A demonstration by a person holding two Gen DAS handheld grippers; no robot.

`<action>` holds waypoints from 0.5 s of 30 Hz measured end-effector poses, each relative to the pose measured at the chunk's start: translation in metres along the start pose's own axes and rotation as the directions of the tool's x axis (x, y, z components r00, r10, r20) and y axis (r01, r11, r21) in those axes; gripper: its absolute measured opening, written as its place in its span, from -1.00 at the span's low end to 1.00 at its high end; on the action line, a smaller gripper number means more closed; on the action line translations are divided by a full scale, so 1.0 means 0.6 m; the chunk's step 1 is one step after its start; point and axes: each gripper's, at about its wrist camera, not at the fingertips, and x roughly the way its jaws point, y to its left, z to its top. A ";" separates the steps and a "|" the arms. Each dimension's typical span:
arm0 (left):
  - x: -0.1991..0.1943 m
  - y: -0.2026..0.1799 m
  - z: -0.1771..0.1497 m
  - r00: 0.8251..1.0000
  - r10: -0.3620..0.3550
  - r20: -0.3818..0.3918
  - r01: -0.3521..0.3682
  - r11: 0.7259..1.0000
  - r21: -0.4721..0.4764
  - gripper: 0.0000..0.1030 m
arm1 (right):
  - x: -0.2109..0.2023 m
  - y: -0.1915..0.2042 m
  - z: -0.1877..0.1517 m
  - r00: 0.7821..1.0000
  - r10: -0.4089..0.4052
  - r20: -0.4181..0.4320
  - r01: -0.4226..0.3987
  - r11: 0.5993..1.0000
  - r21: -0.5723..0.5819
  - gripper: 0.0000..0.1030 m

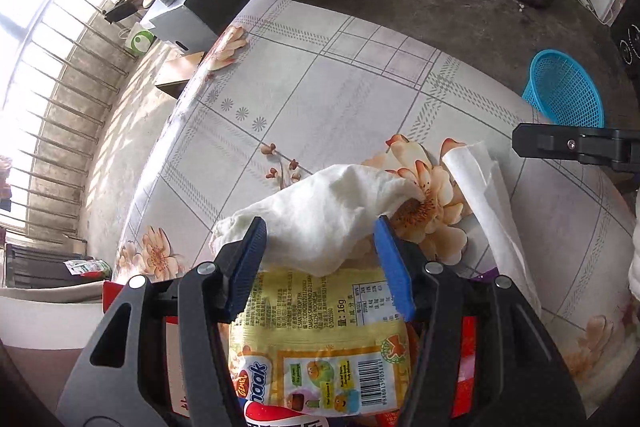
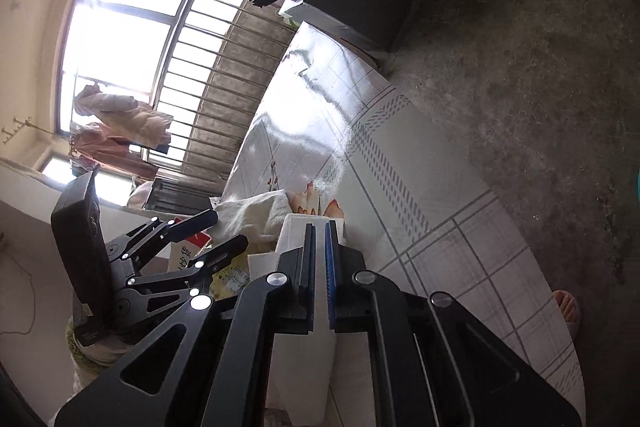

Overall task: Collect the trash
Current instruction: 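Carry the white paper towel and cloth in both tools to the blue wastebasket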

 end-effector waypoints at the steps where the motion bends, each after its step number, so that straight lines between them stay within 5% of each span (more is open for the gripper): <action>1: 0.001 -0.004 -0.001 1.000 0.012 -0.006 -0.012 1.000 0.014 -0.20 | 0.000 -0.004 -0.005 1.000 -0.010 -0.013 0.010 1.000 -0.003 -0.88; 3: 0.002 -0.006 -0.002 1.000 0.015 -0.007 -0.015 1.000 0.017 -0.44 | -0.004 -0.019 -0.021 0.999 -0.012 -0.034 0.012 1.000 0.000 -0.86; 5: 0.000 -0.006 -0.003 1.000 -0.009 -0.002 0.009 1.000 0.005 -0.73 | -0.002 -0.022 -0.028 0.998 -0.015 -0.054 0.015 1.000 0.004 -0.50; 8: -0.009 -0.012 -0.006 1.000 -0.004 0.023 0.004 1.000 0.005 -0.92 | -0.001 -0.010 -0.044 0.997 -0.017 -0.077 0.014 0.999 -0.040 -0.24; 15: -0.045 -0.017 -0.022 0.996 -0.024 0.087 0.026 0.999 -0.019 -0.98 | 0.032 0.040 -0.053 0.990 -0.107 -0.093 0.089 0.981 -0.173 -0.07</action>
